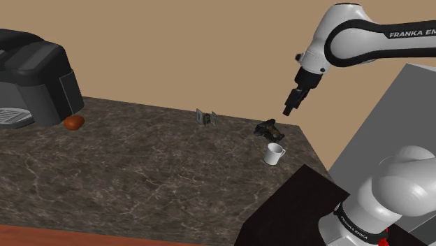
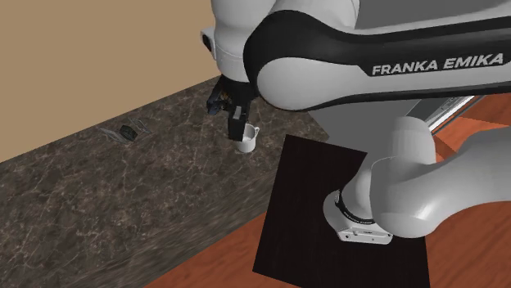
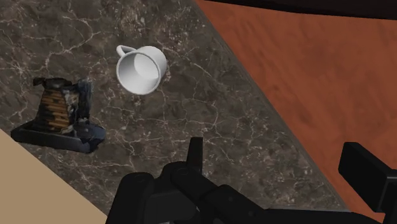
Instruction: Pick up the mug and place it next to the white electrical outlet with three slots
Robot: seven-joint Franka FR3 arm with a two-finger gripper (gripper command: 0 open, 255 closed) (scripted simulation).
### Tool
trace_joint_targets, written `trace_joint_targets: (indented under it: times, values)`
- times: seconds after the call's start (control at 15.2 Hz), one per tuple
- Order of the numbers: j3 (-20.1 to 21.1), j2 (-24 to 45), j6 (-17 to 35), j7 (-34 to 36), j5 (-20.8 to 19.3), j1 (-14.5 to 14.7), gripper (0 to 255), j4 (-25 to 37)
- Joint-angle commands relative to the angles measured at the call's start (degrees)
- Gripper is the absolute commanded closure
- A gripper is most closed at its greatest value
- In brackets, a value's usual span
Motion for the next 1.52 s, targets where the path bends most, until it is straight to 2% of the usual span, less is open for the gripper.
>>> trace_joint_targets:
  times: [0.0,0.33,0.73,1.12,1.45]
  values:
    - [-0.69,1.49,4.02,-0.84,-0.76,-0.57,0,-2.63]
    - [-2.57,8.05,14.49,-2.8,-2.73,-2.1,0,-7.07]
    - [-4.9,19.42,27.9,-4.99,-5.01,-4.07,0,-9.64]
    - [-7.27,33.82,41.13,-7.18,-6.6,-5.75,0,-8.92]
    - [-8.75,46.96,50.89,-9.79,-6.12,-7.0,0,-5.86]
